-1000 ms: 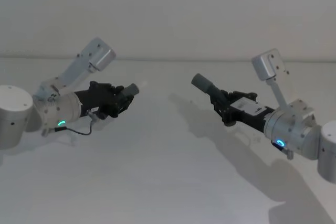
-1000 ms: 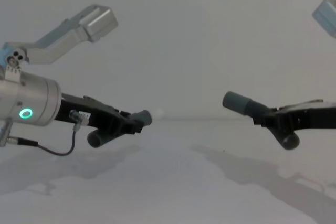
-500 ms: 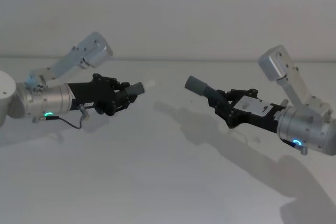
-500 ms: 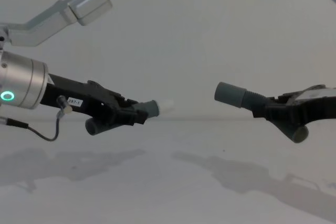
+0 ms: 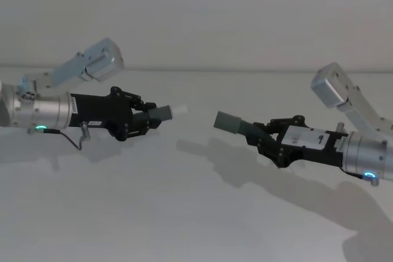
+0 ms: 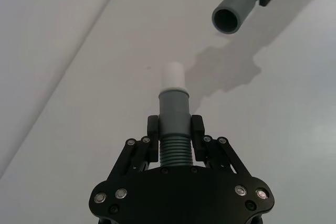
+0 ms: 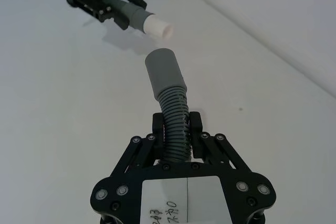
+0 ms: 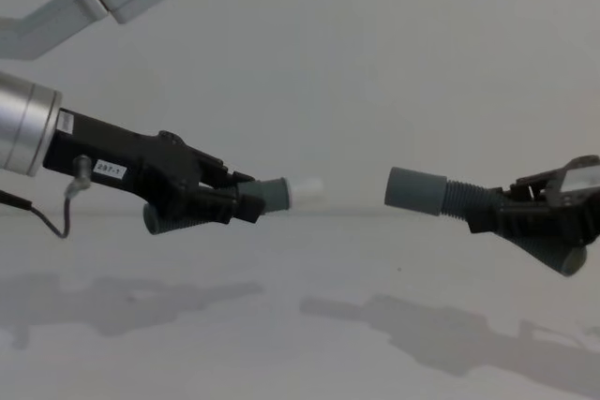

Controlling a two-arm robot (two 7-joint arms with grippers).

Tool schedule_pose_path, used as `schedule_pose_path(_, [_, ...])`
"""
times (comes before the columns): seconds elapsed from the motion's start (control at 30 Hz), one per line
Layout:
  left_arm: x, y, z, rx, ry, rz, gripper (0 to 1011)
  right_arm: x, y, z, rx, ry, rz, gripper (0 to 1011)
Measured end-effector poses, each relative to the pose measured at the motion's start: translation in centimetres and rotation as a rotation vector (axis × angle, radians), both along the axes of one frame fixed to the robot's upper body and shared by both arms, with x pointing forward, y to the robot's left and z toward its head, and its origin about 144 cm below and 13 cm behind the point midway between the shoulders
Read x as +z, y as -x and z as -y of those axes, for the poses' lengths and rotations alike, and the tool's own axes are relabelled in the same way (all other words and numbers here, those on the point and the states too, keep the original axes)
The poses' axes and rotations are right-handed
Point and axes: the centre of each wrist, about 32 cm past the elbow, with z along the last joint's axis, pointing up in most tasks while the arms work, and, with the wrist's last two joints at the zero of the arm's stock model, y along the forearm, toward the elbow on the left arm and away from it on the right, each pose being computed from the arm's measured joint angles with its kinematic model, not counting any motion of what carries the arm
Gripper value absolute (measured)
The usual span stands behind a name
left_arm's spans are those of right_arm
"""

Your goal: Use both hands to pick up one end of the pipe from the table, align the ends, and insert them.

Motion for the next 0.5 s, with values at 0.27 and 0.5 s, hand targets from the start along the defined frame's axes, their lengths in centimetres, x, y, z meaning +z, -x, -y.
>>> schedule_pose_path(0.27, [0.63,-0.17,-0.49,-0.089,-0.02,-0.006,351,0.27,0.35,0.57,0.036,0.014,-0.009,274])
schedule_pose_path(0.5, [0.87,-0.16,-0.58,-0.136,-0.03,-0.011,351,0.28,0.68,0.77,0.043,0.021,-0.02,274])
